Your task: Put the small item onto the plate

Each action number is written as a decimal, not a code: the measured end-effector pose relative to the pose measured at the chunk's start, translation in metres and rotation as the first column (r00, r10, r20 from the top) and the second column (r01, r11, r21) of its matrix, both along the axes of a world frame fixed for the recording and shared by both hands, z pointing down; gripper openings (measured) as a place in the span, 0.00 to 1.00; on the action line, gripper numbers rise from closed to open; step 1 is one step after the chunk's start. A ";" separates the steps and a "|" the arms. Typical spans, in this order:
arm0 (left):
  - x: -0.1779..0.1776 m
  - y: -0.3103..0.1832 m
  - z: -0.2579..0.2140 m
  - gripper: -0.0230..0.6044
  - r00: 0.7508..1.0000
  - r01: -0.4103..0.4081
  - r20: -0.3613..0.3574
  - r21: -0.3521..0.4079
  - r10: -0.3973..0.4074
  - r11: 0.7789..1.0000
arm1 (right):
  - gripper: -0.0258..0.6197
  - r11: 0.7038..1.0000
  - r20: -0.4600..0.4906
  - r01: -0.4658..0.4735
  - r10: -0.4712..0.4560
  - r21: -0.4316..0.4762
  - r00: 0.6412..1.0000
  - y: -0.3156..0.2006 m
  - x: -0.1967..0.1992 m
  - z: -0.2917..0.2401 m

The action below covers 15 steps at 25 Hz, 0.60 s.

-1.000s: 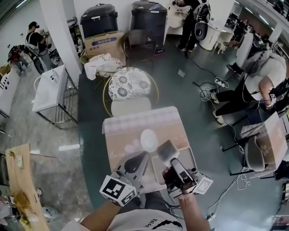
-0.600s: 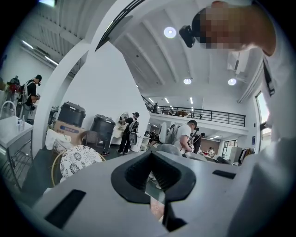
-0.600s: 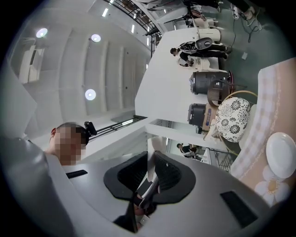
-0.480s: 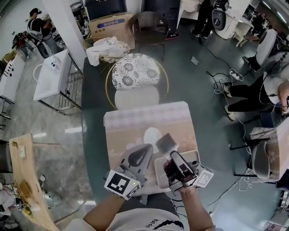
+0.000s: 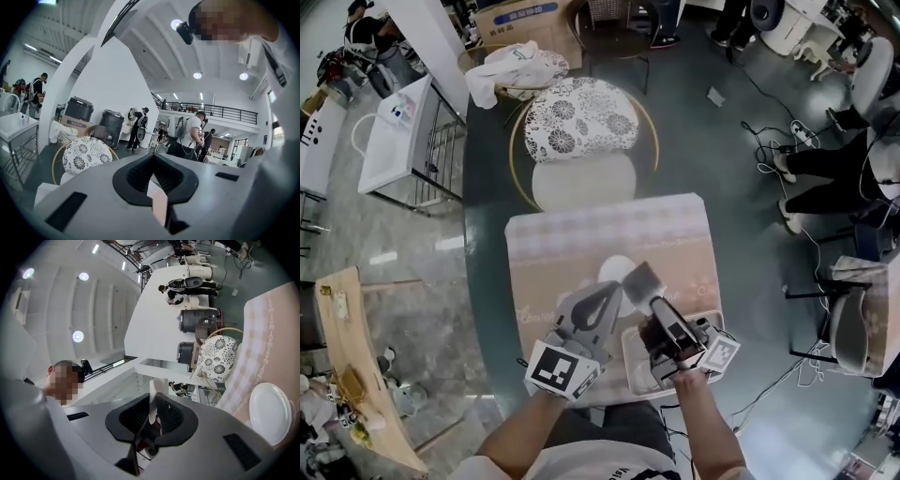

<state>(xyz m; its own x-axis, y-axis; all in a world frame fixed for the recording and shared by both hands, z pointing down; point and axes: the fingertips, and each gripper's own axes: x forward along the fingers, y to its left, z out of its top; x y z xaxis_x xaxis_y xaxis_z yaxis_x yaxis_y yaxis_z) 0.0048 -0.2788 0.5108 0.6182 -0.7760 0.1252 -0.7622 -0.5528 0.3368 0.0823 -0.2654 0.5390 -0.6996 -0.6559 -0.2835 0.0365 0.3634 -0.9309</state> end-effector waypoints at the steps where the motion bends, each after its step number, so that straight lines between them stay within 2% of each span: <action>1: 0.001 -0.003 0.009 0.04 1.000 0.002 0.003 -0.006 -0.002 1.000 | 0.13 1.000 -0.003 0.002 -0.002 -0.020 1.000 -0.002 0.001 0.014; 8: 0.011 -0.013 0.070 0.04 1.000 0.005 0.014 -0.090 -0.004 0.996 | 0.13 0.989 -0.081 0.005 -0.017 -0.149 0.997 -0.004 0.000 0.106; 15: 0.016 -0.018 0.116 0.04 1.000 0.005 0.018 -0.148 -0.002 0.989 | 0.13 0.960 -0.188 -0.002 -0.053 -0.281 0.981 -0.001 -0.003 0.180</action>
<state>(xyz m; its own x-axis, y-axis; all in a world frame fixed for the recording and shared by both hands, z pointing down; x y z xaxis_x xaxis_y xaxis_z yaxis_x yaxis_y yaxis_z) 0.0213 -0.2971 0.6271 0.6122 -0.7502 0.2499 -0.7707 -0.4955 0.4007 0.0793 -0.2668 0.7187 -0.7402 -0.6706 0.0484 -0.1463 0.0904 -0.9851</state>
